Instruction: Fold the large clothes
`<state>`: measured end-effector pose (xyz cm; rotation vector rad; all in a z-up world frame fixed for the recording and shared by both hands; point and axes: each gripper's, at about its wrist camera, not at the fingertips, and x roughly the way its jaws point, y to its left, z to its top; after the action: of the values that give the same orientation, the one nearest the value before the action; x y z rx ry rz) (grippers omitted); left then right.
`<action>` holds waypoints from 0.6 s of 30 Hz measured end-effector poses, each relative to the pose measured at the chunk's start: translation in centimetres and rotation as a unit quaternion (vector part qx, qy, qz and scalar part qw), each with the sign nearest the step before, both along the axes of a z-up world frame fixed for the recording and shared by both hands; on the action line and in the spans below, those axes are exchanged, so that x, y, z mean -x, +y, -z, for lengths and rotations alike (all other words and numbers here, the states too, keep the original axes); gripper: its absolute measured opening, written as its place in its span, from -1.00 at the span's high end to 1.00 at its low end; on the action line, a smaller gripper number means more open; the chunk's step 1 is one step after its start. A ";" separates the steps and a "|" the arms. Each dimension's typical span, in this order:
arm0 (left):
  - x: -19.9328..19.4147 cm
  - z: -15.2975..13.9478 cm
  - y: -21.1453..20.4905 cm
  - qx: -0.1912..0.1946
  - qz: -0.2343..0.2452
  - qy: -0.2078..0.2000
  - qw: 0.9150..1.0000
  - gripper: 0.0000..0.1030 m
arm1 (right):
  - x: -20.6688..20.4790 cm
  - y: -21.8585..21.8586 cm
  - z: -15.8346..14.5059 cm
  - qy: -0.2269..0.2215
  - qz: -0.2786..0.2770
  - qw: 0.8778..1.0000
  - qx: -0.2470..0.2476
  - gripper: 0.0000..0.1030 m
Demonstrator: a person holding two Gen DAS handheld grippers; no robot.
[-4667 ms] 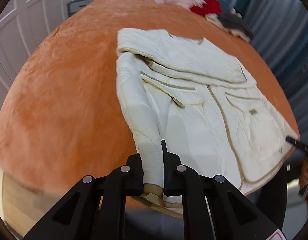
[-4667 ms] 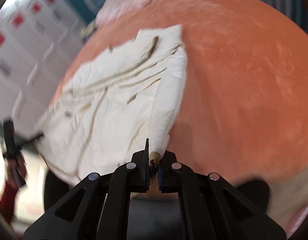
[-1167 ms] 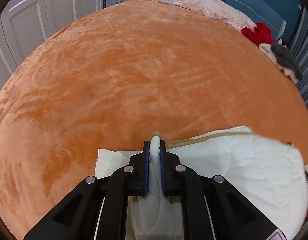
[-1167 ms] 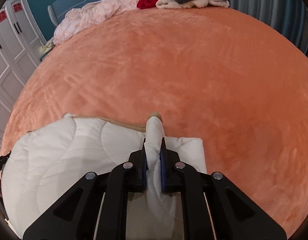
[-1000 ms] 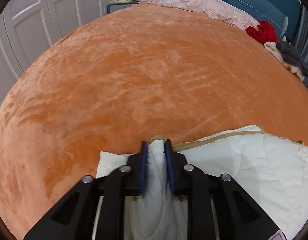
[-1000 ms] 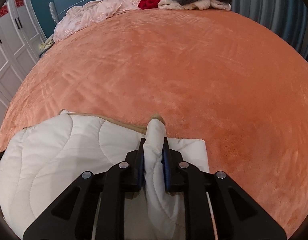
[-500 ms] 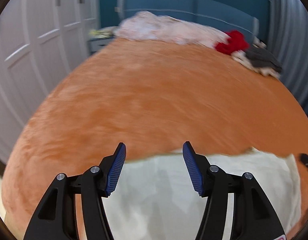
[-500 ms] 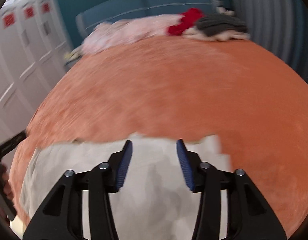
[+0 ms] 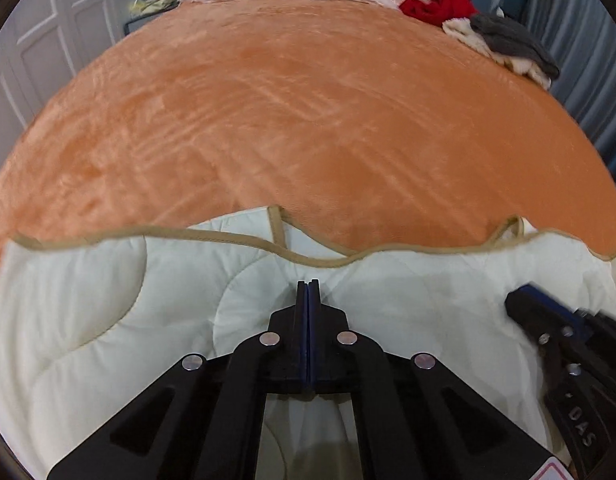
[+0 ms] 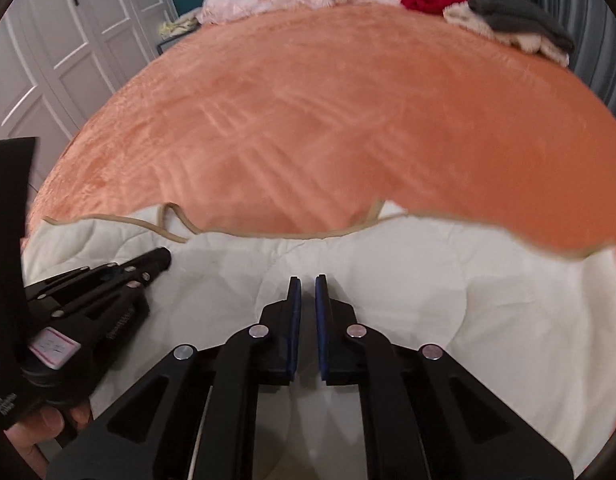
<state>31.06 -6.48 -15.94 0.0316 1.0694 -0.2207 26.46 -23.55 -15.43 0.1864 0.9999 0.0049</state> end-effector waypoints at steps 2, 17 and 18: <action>-0.1 0.1 0.0 0.003 0.001 -0.006 1.000 1.00 | -0.4 -0.1 1.1 0.003 0.003 1.000 -0.005 0.95; 0.1 1.3 -0.5 0.004 0.004 -0.041 0.999 1.00 | -0.4 0.3 2.2 -0.031 0.011 0.999 0.003 0.96; 0.1 1.3 -0.6 0.003 0.004 -0.042 0.999 1.00 | -0.5 0.3 2.3 -0.032 0.012 0.999 0.001 0.96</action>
<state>30.95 -7.03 -17.25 0.0390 0.9856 -0.2277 26.95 -23.30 -17.70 0.1953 0.9344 -0.0125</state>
